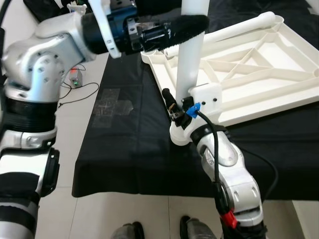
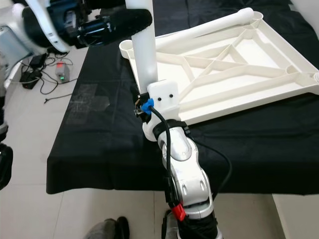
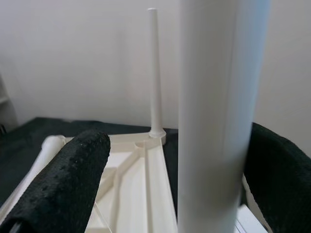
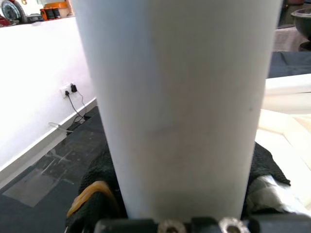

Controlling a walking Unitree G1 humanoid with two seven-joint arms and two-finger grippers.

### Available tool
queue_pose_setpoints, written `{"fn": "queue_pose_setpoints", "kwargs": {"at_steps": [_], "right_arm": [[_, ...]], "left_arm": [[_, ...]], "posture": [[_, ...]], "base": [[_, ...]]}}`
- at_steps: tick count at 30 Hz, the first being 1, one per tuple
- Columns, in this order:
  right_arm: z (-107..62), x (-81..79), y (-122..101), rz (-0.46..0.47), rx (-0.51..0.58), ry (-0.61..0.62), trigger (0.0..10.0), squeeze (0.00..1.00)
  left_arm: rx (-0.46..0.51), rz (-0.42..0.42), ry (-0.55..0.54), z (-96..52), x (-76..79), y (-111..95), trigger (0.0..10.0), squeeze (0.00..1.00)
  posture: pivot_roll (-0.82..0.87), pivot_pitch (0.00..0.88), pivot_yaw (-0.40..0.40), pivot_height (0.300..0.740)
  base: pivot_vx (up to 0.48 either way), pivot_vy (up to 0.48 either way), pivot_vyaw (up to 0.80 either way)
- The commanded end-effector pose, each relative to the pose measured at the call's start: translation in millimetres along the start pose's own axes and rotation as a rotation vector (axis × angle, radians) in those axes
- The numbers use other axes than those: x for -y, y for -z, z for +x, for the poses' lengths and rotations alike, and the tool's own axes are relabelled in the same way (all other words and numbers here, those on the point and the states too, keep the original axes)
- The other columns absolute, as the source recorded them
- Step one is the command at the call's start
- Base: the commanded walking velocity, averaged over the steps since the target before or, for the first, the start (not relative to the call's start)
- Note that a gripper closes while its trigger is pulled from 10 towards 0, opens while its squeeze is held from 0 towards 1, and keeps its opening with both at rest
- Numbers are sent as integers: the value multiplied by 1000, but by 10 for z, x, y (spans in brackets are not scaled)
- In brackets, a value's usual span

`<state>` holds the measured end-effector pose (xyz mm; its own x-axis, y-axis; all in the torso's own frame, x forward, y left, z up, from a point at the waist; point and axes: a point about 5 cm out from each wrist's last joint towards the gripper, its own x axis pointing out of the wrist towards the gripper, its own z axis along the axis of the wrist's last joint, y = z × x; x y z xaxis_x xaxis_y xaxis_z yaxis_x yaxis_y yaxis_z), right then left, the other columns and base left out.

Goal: Building children table

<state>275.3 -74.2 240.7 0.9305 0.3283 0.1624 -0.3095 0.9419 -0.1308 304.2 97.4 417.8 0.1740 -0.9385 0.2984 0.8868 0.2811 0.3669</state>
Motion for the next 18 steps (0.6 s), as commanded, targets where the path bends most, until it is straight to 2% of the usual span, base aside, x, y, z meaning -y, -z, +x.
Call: {"fn": "queue_pose_setpoints", "kwargs": {"at_steps": [1,4,5,8,10,18], "right_arm": [[-16,-75,440,73,-242,-31,10000,0],[-14,-75,438,73,-241,-30,10000,0],[-10,-71,433,73,-240,-29,10000,0],[2,-50,419,71,-234,-21,10000,0],[4,-41,418,70,-234,-18,10000,0],[10,-21,415,68,-231,-13,10000,0]], "left_arm": [[-33,42,-94,-13,-128,36,10000,1000],[-40,53,-114,-2,-160,50,10000,1000],[-35,48,-117,14,-170,58,0,0],[6,-17,-22,108,-70,57,0,0],[14,-32,6,129,-41,55,0,0],[21,-55,38,172,-19,87,0,0]], "posture": [[35,272,85,740],[35,272,85,740],[30,274,87,740],[30,273,86,740],[29,277,87,740],[26,277,87,740]], "base": [[0,0,0],[0,0,0],[0,0,0],[0,0,0],[0,0,0],[0,0,0]]}}
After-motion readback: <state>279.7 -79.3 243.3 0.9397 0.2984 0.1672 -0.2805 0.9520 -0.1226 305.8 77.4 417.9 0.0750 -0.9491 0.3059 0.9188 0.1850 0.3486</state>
